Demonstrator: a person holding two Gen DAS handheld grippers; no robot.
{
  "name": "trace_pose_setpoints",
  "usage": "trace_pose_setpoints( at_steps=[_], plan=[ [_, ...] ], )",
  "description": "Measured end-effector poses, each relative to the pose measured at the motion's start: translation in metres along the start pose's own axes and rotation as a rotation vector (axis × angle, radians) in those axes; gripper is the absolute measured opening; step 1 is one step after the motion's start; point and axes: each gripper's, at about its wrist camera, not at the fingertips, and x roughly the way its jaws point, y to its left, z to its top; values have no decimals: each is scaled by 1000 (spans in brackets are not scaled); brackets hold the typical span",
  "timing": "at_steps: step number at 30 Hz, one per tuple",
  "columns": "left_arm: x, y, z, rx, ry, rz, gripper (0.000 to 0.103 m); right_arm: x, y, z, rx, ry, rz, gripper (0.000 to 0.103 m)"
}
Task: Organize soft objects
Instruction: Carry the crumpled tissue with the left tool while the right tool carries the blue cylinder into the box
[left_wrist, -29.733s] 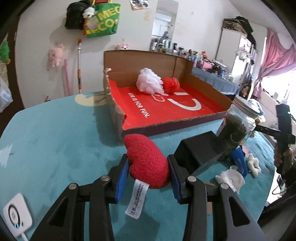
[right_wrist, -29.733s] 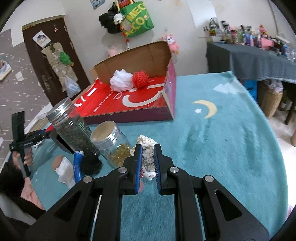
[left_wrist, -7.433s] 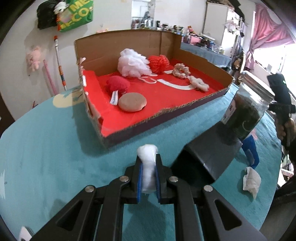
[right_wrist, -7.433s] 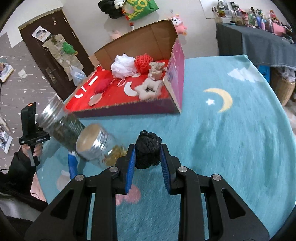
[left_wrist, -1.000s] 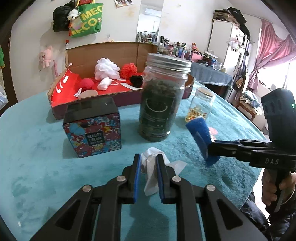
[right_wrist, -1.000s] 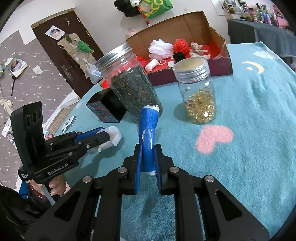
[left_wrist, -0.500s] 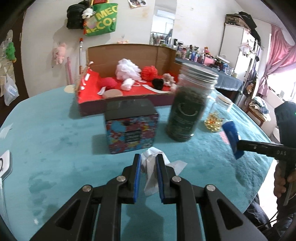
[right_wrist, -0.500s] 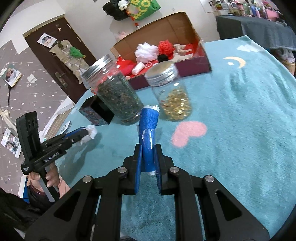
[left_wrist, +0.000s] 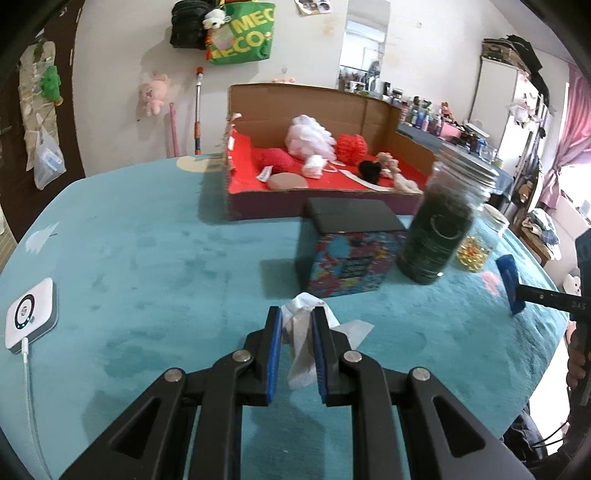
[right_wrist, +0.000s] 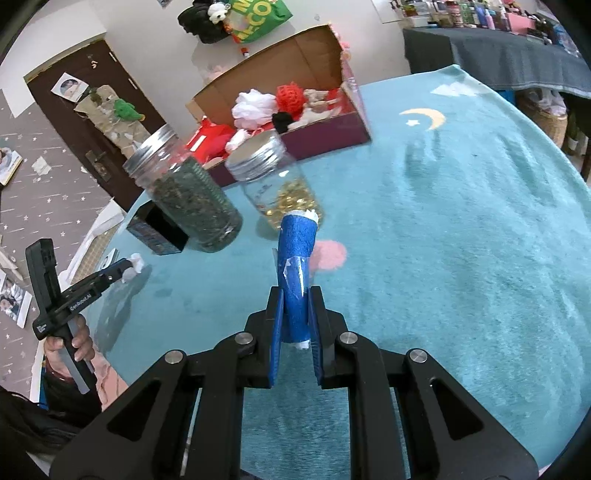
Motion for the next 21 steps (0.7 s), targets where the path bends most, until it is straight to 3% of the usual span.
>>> trace_pose_setpoints(
  at_steps=[21],
  plan=[
    [38,37,36,53,43,24,17,6,-26,39,-69,40,-131,13]
  ],
)
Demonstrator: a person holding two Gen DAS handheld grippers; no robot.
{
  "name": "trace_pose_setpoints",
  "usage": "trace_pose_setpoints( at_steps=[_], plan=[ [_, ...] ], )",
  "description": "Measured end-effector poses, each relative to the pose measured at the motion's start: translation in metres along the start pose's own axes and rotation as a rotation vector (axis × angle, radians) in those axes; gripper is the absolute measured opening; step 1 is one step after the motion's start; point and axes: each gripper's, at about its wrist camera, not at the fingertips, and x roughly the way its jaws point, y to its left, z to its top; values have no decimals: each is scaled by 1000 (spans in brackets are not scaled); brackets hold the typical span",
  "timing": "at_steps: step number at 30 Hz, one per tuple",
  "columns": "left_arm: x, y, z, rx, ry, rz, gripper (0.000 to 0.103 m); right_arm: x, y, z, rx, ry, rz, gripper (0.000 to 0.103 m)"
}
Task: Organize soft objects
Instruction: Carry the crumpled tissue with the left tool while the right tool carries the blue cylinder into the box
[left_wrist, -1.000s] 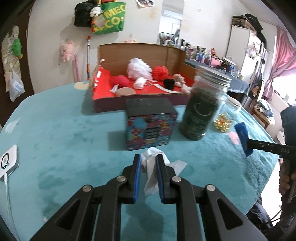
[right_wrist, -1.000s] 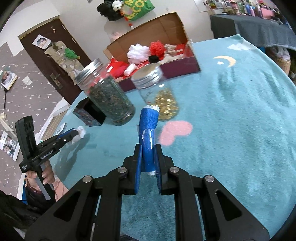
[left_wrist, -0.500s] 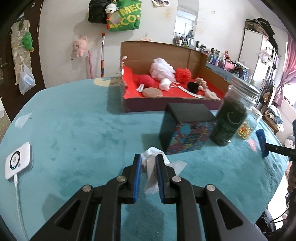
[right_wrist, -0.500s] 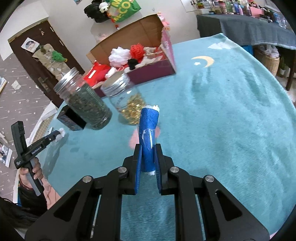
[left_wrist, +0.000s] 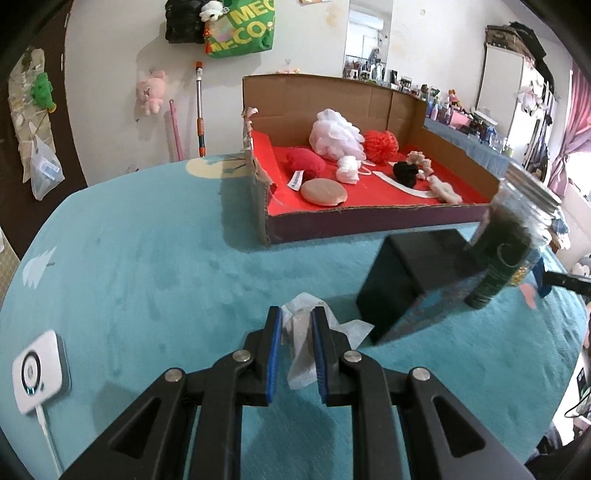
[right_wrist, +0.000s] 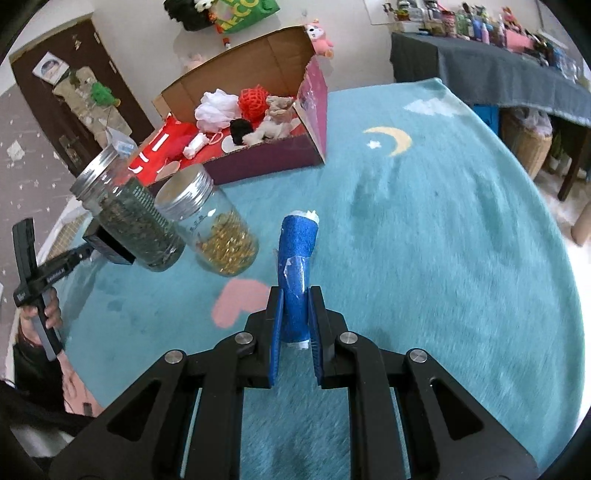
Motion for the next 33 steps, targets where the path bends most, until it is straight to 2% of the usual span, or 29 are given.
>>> trace_pose_setpoints(
  at_steps=[7,15,23,26,33],
  plan=[
    [14,2,18,53,4,-17,17,9,-3,22,-42,24,-16,13],
    [16,0,38,135,-14,-98,17,20,-1,45,-100,59,49,13],
    [22,-5,59,244,-9,-132,17,25,4,76,-211,87,99,13],
    [23,-6,68,268,-15,-144,17,28,6,86,-232,100,149,13],
    [21,-17,89,312,-38,-188,17,31,18,108,-319,101,163,13]
  ],
)
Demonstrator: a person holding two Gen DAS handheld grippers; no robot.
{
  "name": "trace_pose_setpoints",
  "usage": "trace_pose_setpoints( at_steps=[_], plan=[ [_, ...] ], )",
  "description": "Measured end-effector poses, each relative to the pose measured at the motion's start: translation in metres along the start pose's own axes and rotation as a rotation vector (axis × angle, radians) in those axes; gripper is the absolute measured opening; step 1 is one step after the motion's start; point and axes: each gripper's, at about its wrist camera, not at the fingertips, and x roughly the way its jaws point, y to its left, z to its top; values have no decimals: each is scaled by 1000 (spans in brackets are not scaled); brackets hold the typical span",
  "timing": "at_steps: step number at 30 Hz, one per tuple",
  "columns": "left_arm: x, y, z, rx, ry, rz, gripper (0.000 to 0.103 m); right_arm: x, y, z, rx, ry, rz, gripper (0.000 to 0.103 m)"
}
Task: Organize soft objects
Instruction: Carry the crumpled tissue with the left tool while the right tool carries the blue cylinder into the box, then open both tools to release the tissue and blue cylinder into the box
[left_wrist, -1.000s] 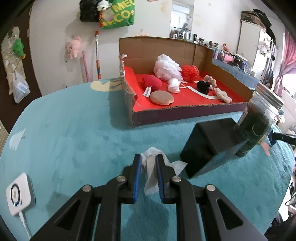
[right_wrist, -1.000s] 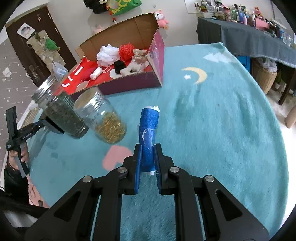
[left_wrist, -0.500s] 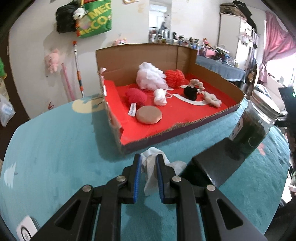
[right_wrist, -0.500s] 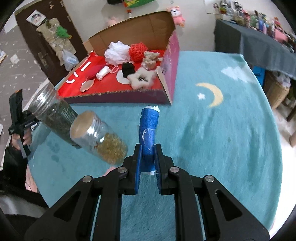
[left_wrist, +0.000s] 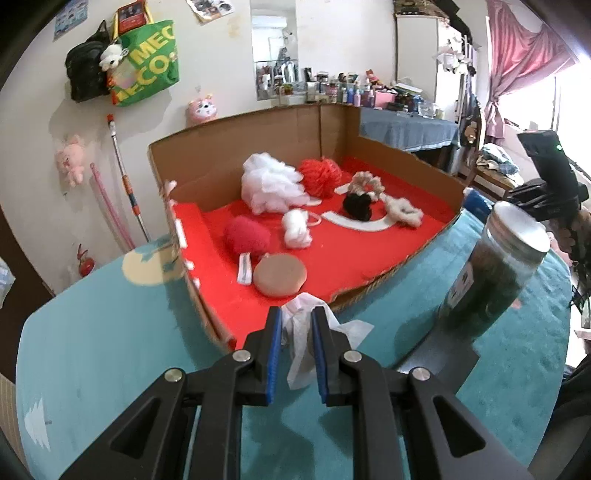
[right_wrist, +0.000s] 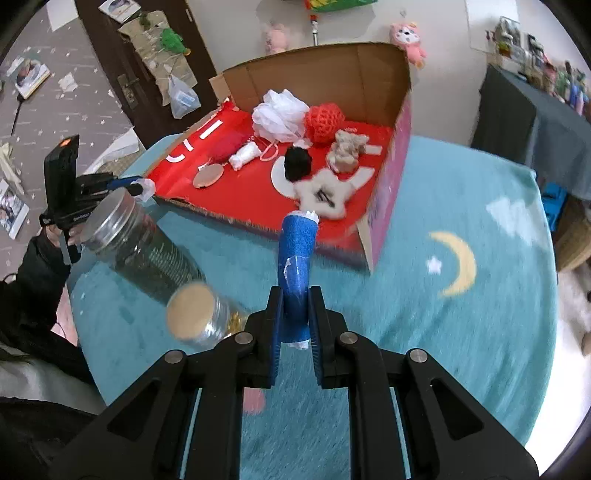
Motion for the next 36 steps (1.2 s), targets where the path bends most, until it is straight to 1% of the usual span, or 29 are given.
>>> trace_pose_setpoints(
  at_steps=[4,8,12,15,18,21,26,29,31,36],
  plan=[
    [8,-6,17,9,-8,-46,17,5,2,19,-28,-2,20,13],
    [22,-15,41,14,1,-110,17,17,10,43,-56,8,35,13],
    [43,-23,63,12,38,-155,17,38,14,69,-37,56,57,13],
    [62,-27,78,-13,88,-195,17,53,14,84,-23,92,58,13],
    [81,-32,87,-14,132,-189,17,73,12,100,-6,143,78,13],
    [96,-34,91,-8,170,-188,17,88,15,107,-15,185,80,13],
    [117,-35,88,3,238,-169,17,116,18,118,-18,270,87,13],
    [124,-33,86,-1,263,-171,17,130,19,121,-21,319,74,13],
    [127,-32,85,4,272,-158,17,139,20,123,-22,349,67,13],
    [134,-28,85,-10,295,-158,18,151,25,126,-31,379,47,14]
  ],
)
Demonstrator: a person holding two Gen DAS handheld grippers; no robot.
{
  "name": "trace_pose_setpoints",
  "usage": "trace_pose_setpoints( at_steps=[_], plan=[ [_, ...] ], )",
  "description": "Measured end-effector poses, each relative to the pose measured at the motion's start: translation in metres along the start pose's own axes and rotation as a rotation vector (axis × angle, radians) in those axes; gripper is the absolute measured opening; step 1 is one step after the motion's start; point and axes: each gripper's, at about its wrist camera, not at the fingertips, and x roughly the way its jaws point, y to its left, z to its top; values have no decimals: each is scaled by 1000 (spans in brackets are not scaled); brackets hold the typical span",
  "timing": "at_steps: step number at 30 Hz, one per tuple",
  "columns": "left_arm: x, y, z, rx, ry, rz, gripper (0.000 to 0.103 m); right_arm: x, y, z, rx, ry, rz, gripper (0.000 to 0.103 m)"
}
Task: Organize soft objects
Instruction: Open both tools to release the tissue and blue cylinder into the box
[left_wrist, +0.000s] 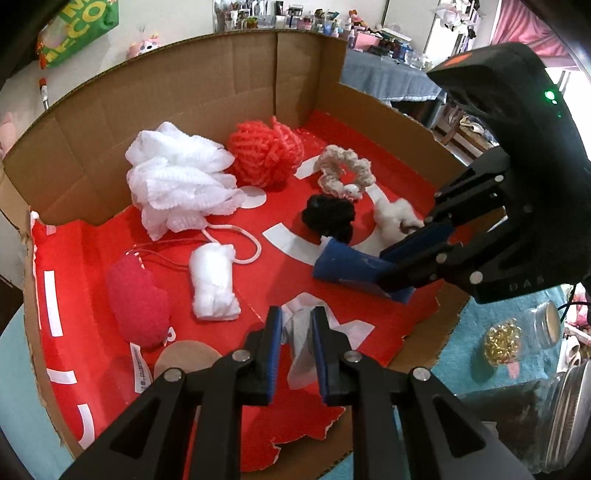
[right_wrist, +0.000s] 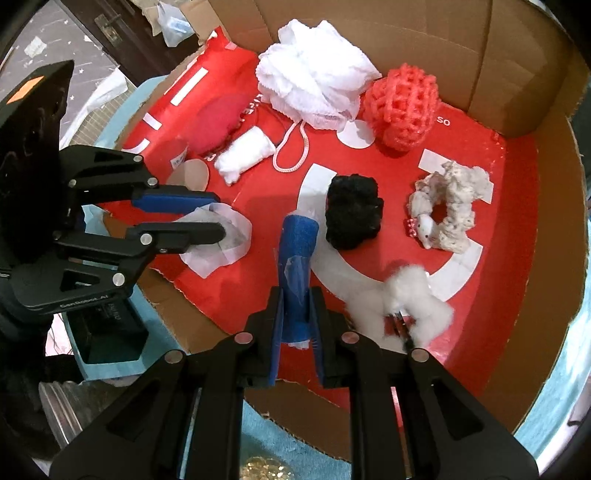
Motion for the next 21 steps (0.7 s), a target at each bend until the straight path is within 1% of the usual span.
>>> trace_pose_setpoints(
  at_steps=[5,7,8,12,13,14,16,18,20,21],
  plan=[
    [3,2,0,-5,5,4,18,1,1,1,12,7,-8,14],
    [5,1,-1,-1,9,7,18,1,0,1,10,12,-25,14],
    [3,0,-2,-1,11,8,19,1,-1,1,14,13,-26,14],
    [9,-1,0,-1,14,18,29,2,0,2,11,14,-33,15],
    [8,-2,-1,-1,9,20,33,3,2,2,7,11,-39,15],
    [5,-2,-1,-5,4,20,39,2,3,2,5,9,-49,15],
    [-3,-2,-4,-17,-12,22,47,2,6,2,0,6,-62,15],
    [-12,-1,-5,-31,-33,27,51,1,11,1,-5,-3,-82,15],
    [-21,-1,-5,-53,-49,36,58,-2,13,0,-2,-13,-91,16],
    [-26,0,-6,-68,-58,39,60,-3,14,-1,3,-17,-95,19]
  ],
)
